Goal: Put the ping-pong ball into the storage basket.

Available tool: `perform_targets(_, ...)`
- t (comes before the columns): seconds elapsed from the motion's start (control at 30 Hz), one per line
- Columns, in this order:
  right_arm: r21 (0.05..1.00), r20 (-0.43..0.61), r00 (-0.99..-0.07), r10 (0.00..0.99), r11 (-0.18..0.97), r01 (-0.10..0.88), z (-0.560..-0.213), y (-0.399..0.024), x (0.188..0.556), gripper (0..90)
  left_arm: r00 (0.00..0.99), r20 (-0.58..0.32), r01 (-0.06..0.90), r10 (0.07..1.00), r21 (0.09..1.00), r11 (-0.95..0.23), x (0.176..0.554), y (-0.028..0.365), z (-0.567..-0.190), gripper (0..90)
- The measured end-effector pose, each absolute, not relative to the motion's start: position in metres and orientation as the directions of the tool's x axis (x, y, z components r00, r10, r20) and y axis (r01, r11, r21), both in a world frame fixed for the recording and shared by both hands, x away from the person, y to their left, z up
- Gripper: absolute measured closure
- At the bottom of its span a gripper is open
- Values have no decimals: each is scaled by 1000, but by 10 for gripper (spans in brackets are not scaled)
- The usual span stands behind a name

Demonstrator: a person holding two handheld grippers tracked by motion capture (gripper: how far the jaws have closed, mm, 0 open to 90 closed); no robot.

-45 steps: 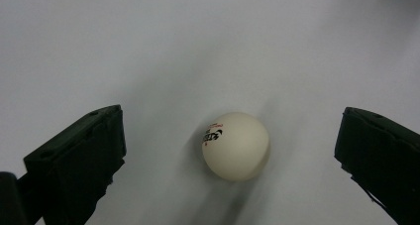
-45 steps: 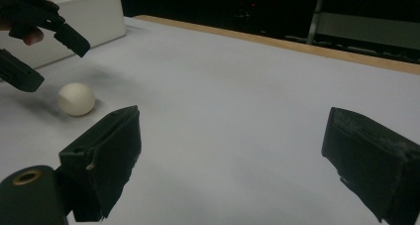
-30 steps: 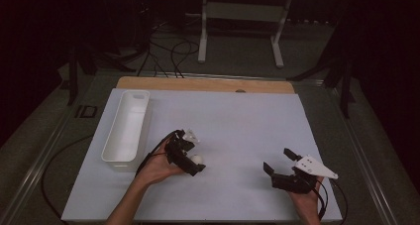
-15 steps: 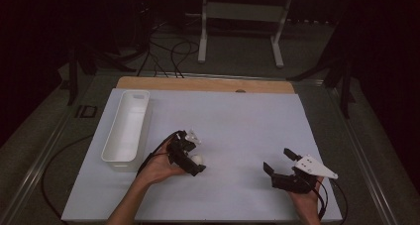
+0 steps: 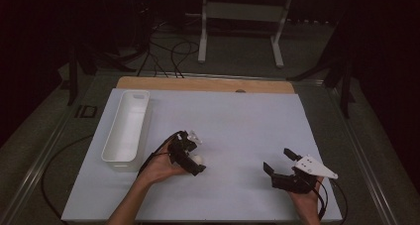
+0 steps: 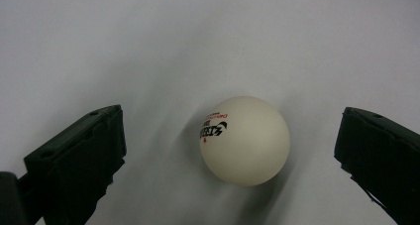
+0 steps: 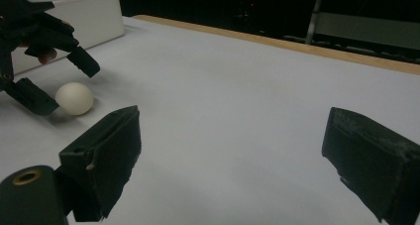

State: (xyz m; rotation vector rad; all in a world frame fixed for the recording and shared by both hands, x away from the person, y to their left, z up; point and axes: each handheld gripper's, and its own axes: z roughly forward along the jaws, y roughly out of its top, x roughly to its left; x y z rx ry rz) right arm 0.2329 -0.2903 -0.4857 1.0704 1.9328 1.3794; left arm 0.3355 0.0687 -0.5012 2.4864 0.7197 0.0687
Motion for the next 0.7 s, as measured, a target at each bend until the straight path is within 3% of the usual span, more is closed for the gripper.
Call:
perform_targets(0.17,941,24,-546,838,165,296,-486,-290,233,79,854,-101,484,510,511,-710,336,67,-503,30)
perform_targets(0.47,941,24,-544,839,165,296,-486,-291,233,79,862,-97,477,497,489,-730,334,67,-504,220)
perform_targets(0.7,941,23,-545,838,166,294,-486,-291,233,79,870,-107,468,481,487,-738,334,67,-505,463)
